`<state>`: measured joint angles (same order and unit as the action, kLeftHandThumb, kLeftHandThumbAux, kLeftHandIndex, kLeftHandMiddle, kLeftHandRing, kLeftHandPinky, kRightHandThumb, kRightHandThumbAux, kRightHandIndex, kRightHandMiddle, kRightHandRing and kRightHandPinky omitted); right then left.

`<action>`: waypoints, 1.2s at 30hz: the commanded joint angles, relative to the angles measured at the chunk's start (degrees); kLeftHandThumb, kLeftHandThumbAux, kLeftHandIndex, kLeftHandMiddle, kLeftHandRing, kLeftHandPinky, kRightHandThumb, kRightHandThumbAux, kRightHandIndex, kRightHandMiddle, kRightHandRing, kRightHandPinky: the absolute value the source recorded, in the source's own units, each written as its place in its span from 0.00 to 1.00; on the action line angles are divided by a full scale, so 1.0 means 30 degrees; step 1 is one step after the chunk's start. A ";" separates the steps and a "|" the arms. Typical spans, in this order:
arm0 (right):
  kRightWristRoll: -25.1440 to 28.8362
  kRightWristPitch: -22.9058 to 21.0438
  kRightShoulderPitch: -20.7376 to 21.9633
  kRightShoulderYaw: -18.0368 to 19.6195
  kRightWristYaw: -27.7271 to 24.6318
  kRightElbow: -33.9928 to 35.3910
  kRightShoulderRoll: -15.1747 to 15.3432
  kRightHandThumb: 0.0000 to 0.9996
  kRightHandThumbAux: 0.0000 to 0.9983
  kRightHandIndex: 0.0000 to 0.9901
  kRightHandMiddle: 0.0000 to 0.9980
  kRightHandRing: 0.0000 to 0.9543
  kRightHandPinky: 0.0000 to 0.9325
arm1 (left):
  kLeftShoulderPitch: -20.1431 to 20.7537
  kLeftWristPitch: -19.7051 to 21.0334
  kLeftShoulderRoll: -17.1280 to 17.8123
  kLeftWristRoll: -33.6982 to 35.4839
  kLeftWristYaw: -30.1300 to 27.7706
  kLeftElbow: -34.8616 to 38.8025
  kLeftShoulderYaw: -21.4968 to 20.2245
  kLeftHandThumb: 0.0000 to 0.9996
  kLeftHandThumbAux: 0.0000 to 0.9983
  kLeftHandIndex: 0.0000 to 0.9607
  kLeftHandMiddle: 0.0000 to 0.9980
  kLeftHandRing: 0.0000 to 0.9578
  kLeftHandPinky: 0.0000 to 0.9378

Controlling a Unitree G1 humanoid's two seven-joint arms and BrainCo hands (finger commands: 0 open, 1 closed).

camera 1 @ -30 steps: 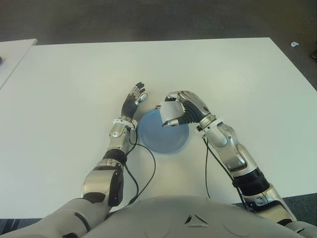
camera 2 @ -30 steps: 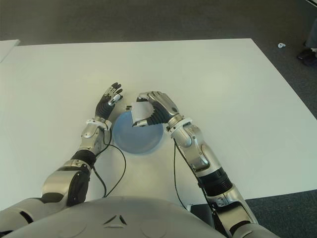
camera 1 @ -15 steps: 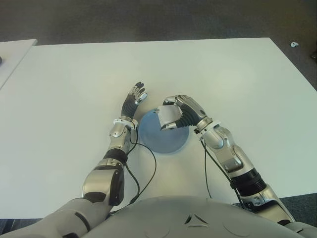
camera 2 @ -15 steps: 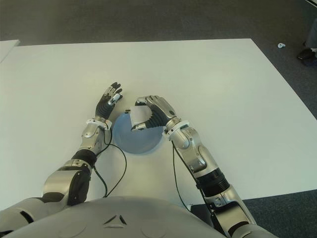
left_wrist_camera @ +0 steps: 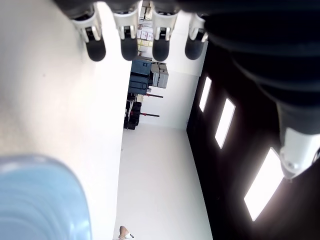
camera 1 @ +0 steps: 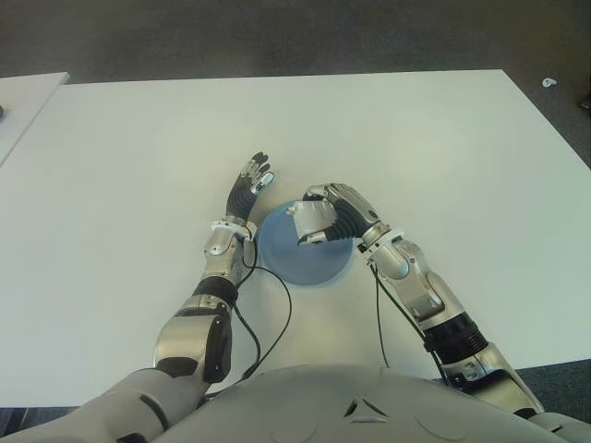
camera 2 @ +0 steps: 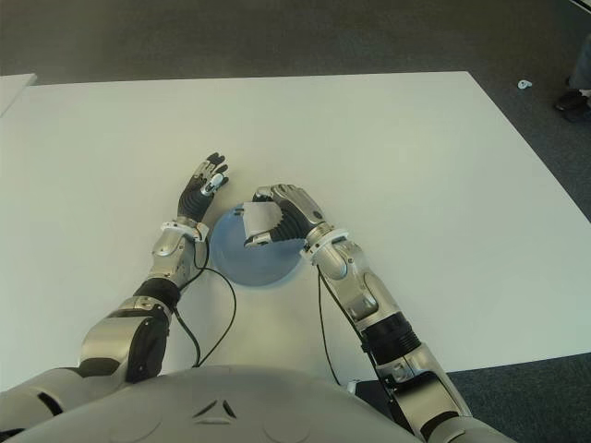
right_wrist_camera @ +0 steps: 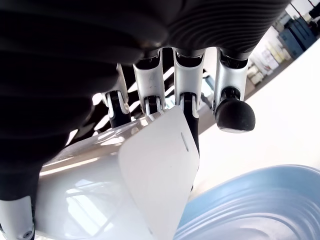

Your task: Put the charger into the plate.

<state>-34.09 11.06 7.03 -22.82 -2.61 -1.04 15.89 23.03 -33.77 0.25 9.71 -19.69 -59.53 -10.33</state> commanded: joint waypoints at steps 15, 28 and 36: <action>0.3598 0.1552 0.0819 0.1081 -0.2109 -0.0565 -0.0198 0.77 0.57 0.30 0.44 0.57 0.54 | -0.0613 0.0947 -0.0230 0.0409 -0.0385 -0.0200 -0.0148 0.04 0.51 0.00 0.07 0.07 0.10; 0.3518 0.3867 0.1536 0.1114 -0.3832 -0.0486 0.1536 0.36 0.16 0.00 0.01 0.01 0.01 | -0.0672 0.0969 -0.0314 0.0836 -0.0829 -0.0106 -0.0364 0.07 0.53 0.01 0.07 0.09 0.14; 0.3570 0.4526 0.1812 0.1128 -0.3951 -0.0868 0.1888 0.32 0.15 0.00 0.00 0.00 0.00 | -0.0697 0.0804 -0.0268 0.0664 -0.0749 -0.0107 -0.0259 0.05 0.53 0.02 0.07 0.08 0.12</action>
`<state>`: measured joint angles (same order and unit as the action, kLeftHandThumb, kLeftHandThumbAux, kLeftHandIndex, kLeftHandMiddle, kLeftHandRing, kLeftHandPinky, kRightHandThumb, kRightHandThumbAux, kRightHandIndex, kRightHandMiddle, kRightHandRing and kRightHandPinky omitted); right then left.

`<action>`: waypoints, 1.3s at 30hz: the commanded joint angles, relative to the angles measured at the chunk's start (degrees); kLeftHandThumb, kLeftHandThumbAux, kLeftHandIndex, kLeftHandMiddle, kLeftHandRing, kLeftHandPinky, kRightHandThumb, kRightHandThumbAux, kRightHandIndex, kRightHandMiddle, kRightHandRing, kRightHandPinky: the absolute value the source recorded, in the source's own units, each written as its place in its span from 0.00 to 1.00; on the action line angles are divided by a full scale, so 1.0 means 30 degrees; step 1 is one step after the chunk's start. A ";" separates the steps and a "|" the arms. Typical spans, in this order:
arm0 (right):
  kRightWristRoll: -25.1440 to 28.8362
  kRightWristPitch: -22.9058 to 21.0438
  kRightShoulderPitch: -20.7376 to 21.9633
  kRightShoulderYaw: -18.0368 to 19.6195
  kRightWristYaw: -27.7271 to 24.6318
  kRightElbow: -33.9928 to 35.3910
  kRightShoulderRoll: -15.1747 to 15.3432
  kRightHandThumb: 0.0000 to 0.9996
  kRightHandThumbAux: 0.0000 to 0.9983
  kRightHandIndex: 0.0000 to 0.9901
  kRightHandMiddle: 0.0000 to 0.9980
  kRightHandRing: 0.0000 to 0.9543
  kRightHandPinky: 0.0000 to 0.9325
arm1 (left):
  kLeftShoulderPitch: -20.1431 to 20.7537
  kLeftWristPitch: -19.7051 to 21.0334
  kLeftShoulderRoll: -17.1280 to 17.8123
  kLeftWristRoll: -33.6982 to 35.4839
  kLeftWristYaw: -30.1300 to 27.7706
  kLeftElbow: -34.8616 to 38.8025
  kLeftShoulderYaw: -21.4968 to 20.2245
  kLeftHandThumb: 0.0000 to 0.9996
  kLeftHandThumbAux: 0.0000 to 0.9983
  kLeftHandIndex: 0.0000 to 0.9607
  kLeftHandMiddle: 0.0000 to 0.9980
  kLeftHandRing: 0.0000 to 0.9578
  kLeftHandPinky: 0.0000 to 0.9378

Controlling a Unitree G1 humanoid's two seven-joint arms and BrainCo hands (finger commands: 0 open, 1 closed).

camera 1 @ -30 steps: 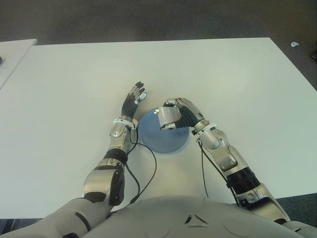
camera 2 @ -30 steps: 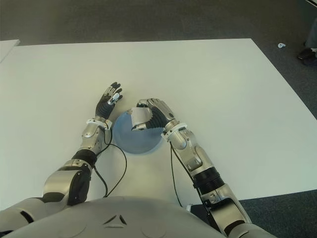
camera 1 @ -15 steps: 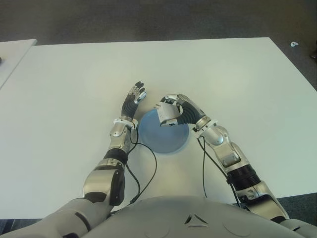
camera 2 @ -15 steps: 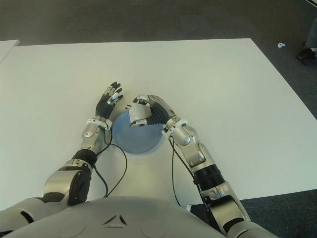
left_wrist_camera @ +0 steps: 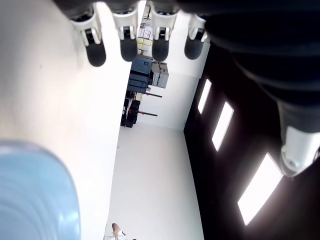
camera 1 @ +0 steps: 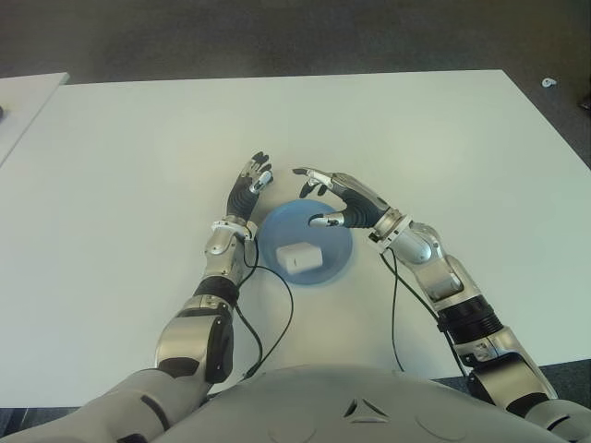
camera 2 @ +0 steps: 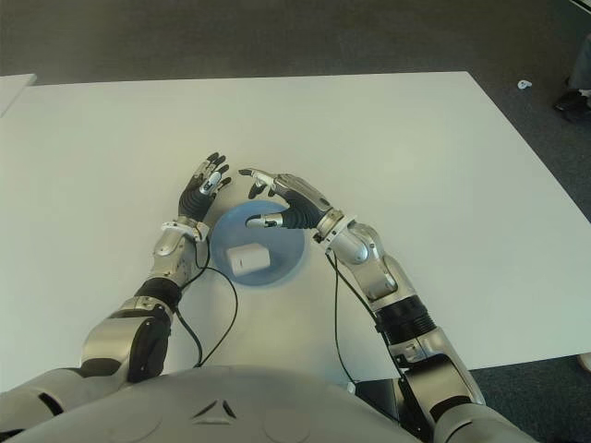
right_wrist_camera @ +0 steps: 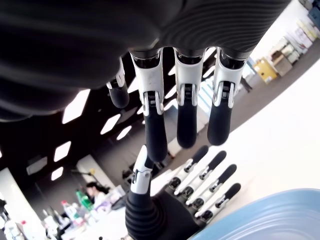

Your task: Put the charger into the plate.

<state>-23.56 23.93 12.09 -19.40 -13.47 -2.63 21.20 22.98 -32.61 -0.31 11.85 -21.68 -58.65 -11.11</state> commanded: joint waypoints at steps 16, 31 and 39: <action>0.0353 -0.0071 0.0018 0.0248 -0.1081 -0.0315 0.0277 0.27 0.18 0.00 0.00 0.00 0.00 | -0.0767 0.0480 -0.0032 -0.0035 -0.0325 -0.0256 0.0075 0.05 0.55 0.03 0.07 0.07 0.11; 0.1739 -0.1247 0.0110 0.1953 0.0486 -0.1875 -0.1286 0.20 0.29 0.00 0.00 0.00 0.00 | -0.0883 0.0403 0.0091 -0.0329 -0.0150 -0.0117 0.0311 0.06 0.54 0.03 0.04 0.05 0.09; 0.3365 -0.2481 0.0210 0.3121 0.1069 -0.2528 -0.2650 0.16 0.37 0.00 0.00 0.00 0.00 | -0.0901 0.0535 0.0151 -0.0320 -0.0182 -0.0085 0.0327 0.07 0.54 0.02 0.04 0.05 0.09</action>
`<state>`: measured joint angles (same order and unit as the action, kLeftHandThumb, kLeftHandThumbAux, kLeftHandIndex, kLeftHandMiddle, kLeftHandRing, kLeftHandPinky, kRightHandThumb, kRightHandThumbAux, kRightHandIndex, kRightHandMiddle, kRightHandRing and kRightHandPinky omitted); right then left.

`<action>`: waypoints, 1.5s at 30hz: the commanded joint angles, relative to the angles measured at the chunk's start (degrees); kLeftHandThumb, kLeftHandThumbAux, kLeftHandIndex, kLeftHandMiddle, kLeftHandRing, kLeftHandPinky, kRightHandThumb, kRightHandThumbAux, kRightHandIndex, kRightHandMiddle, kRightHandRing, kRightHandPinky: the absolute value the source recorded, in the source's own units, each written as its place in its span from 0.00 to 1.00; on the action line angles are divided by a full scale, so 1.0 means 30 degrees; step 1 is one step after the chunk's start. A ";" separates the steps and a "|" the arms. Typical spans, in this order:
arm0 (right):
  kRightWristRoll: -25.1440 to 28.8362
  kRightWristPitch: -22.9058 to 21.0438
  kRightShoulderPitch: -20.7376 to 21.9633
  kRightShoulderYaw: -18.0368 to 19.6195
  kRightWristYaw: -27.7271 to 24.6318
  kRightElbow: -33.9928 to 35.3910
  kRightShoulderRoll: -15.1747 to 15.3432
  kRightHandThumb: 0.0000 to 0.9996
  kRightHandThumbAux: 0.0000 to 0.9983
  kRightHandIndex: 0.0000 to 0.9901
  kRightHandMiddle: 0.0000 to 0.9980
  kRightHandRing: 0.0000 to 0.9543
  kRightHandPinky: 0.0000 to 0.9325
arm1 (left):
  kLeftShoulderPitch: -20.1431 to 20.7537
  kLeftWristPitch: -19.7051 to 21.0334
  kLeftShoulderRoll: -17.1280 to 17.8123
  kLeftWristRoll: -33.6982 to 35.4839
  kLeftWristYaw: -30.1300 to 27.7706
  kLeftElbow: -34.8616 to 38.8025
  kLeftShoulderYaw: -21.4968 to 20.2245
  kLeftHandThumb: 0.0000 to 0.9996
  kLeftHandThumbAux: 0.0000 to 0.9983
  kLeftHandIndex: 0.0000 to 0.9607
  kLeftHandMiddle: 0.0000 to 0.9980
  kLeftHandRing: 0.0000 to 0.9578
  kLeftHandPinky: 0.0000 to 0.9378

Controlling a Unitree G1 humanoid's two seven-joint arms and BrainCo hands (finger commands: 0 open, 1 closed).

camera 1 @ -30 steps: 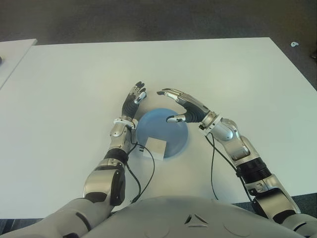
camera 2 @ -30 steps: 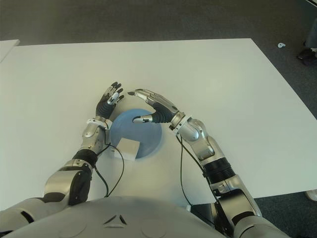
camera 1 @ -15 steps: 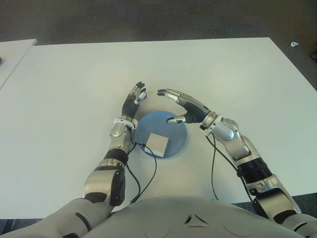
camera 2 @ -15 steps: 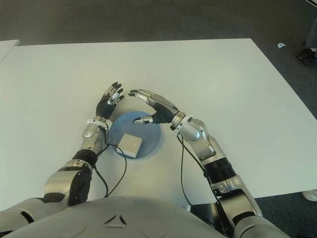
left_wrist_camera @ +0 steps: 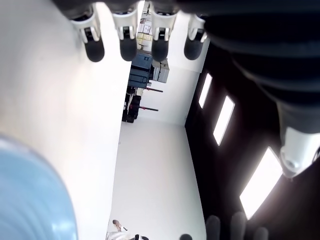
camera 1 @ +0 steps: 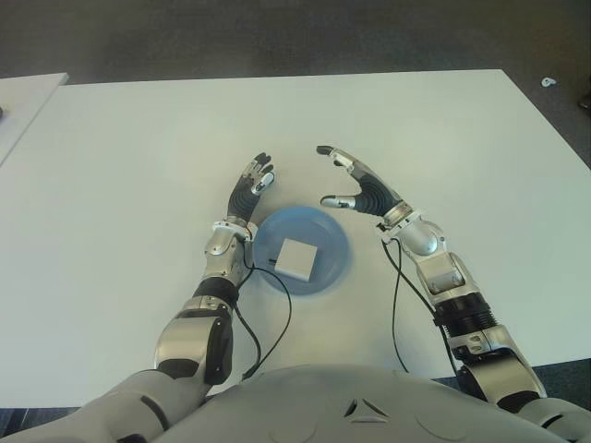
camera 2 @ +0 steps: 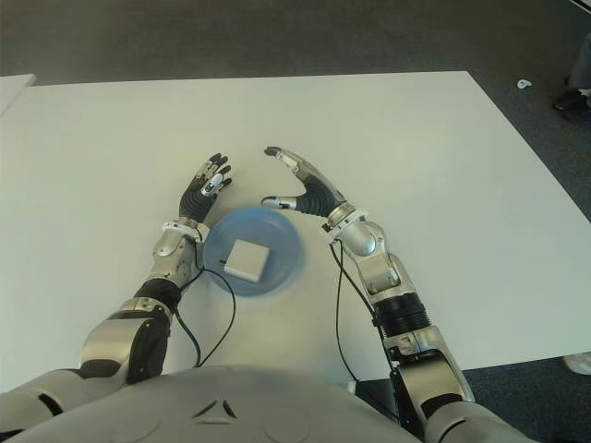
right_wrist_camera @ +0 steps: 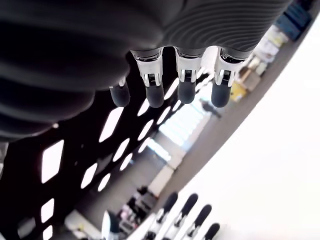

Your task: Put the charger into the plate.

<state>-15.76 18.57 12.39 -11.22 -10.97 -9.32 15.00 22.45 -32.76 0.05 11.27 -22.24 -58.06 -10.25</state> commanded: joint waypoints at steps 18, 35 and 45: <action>0.3295 0.0140 0.2516 0.3272 0.1509 -0.7815 -0.1637 0.07 0.55 0.00 0.02 0.00 0.03 | -0.0717 0.0694 0.0176 -0.0132 -0.0060 -0.0315 0.0051 0.07 0.54 0.02 0.05 0.05 0.09; 0.5820 0.0600 0.2762 0.4956 0.0754 -1.1920 -0.3160 0.07 0.81 0.01 0.02 0.00 0.03 | -0.1128 0.0322 0.0350 -0.0098 -0.0129 0.0007 -0.0010 0.07 0.54 0.00 0.07 0.07 0.09; 0.5962 0.0903 0.2513 0.5046 0.0558 -1.2427 -0.3409 0.02 0.87 0.01 0.02 0.01 0.05 | -0.1330 0.0261 0.0455 -0.0030 -0.0285 0.0222 -0.0015 0.07 0.53 0.00 0.07 0.07 0.10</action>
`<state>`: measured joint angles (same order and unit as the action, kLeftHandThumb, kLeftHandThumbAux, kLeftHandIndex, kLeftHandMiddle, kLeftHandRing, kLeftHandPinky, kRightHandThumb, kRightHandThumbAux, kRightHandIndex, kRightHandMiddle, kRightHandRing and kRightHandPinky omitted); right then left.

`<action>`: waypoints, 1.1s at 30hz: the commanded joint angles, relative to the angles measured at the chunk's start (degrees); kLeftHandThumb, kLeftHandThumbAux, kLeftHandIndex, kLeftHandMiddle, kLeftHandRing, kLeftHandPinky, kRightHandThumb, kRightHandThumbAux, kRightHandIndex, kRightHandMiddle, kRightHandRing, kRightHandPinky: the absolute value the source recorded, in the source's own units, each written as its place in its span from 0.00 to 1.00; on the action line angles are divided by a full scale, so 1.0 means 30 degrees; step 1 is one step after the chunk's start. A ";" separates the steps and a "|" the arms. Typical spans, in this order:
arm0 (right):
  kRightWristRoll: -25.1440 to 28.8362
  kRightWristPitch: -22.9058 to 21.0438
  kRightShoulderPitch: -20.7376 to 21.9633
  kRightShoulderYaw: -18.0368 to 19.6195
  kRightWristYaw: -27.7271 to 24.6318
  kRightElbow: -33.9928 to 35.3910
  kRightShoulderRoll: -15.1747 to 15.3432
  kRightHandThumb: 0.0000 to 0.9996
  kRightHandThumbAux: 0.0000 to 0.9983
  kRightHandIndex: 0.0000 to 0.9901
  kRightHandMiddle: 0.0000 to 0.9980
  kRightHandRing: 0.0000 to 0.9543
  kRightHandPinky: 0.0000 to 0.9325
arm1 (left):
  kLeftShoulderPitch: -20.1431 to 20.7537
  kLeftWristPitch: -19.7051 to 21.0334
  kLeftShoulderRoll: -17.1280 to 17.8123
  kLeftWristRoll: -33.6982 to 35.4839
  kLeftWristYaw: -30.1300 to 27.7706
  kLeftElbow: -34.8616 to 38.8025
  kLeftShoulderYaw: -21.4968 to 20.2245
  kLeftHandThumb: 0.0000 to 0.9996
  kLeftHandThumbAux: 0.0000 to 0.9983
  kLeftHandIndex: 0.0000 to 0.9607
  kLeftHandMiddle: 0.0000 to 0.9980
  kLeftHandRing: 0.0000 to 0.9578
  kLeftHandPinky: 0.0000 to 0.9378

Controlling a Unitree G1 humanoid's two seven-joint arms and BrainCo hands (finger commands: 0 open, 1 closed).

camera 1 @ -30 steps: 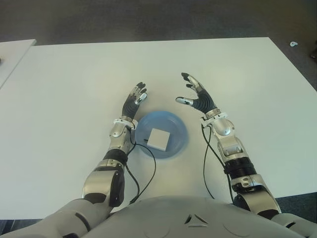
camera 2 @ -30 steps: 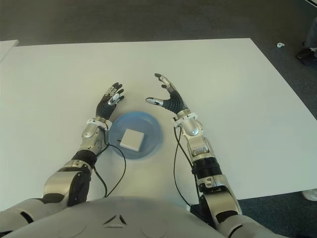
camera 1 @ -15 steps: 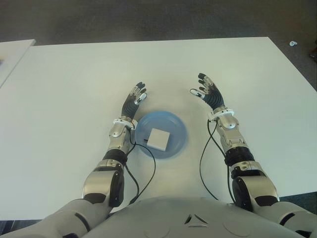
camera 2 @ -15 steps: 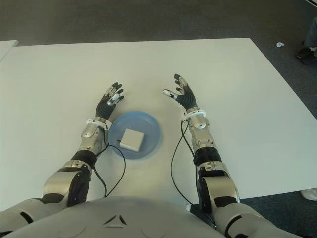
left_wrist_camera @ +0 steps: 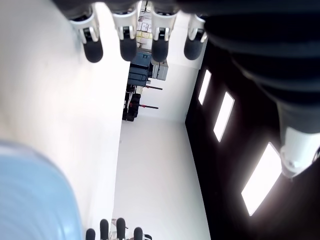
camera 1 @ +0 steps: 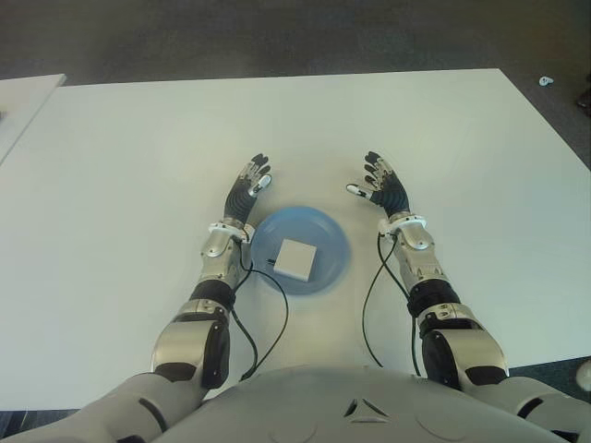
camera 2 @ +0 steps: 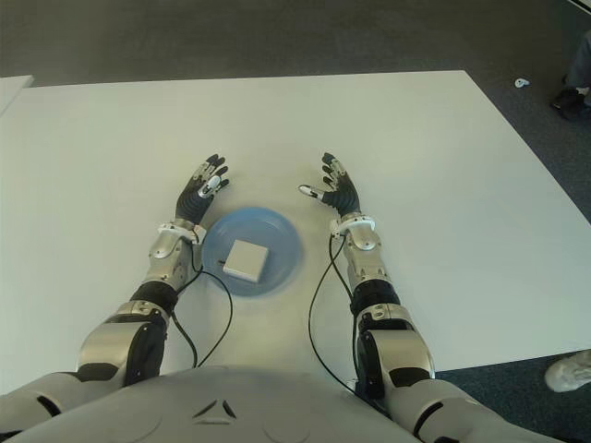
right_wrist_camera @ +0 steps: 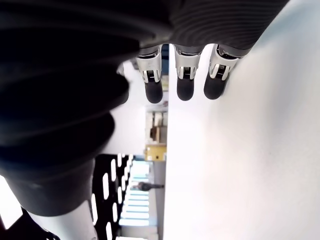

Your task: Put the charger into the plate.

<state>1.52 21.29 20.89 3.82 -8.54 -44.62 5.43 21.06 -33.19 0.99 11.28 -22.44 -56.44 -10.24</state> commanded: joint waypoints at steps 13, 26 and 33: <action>0.0211 0.0923 0.0035 0.0171 -0.0427 -0.2811 -0.0128 0.00 0.87 0.02 0.03 0.02 0.06 | -0.1004 0.0276 0.0321 -0.0092 -0.0087 -0.0190 -0.0003 0.05 0.53 0.00 0.06 0.07 0.10; -0.0035 0.1326 -0.0245 0.0122 0.0048 -0.4039 -0.0387 0.00 0.84 0.03 0.04 0.03 0.07 | -0.0489 0.0579 0.1014 0.0315 0.0758 -0.0354 -0.0905 0.04 0.54 0.00 0.07 0.07 0.10; -0.0192 0.1550 -0.0466 0.0018 0.0112 -0.4643 -0.0464 0.00 0.83 0.03 0.04 0.03 0.07 | -0.0418 0.0337 0.1159 0.0139 0.1415 -0.0506 -0.1173 0.02 0.54 0.00 0.08 0.09 0.11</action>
<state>1.54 28.99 22.94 4.40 -8.17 -54.51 4.80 20.66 -32.96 4.31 11.83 -19.51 -56.60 -13.34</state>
